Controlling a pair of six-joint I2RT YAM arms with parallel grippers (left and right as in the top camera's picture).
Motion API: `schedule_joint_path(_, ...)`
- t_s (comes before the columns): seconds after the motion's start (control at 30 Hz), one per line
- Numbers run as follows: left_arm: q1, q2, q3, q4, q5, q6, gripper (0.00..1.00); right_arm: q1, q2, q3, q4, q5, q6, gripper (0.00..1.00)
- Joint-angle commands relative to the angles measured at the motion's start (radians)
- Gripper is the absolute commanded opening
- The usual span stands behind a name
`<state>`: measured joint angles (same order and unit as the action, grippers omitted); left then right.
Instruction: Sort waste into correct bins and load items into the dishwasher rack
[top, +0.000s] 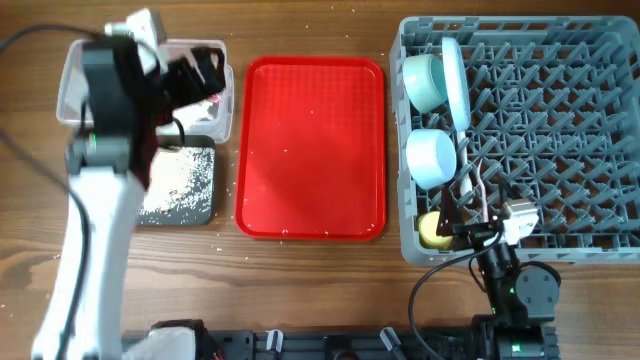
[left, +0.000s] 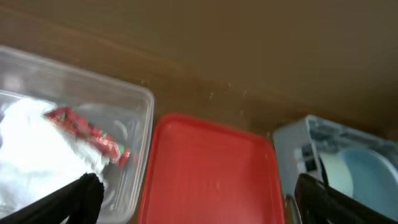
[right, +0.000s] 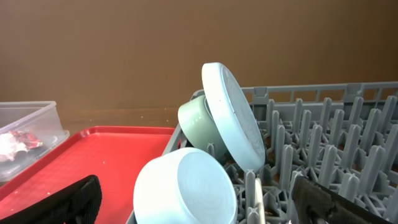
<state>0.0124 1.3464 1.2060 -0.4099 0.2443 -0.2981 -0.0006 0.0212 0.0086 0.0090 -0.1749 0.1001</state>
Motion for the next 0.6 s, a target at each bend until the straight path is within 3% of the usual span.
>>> schedule_joint_path(0.0,0.003,-0.238,-0.322,0.158,-0.006,0.09,1.0,0.004,-0.003,-0.003,0.003,0.017,0.008,1.0)
schedule_joint_path(0.13,0.003,-0.628,-0.731,0.375,-0.007,0.145,1.0,0.004,-0.003,-0.003,0.003,0.017,0.008,1.0)
schedule_joint_path(0.23,0.003,-0.923,-0.948,0.392,-0.037,0.192,1.0,0.004,-0.003,-0.003,0.003,0.017,0.008,1.0)
schedule_joint_path(0.4,0.005,-1.169,-1.115,0.391,-0.074,0.19,1.0,0.004,-0.003,-0.003,0.003,0.017,0.008,1.0)
schedule_joint_path(0.57,0.007,-1.302,-1.201,0.346,-0.09,0.19,1.0,0.004,-0.003,-0.003,0.003,0.017,0.008,1.0)
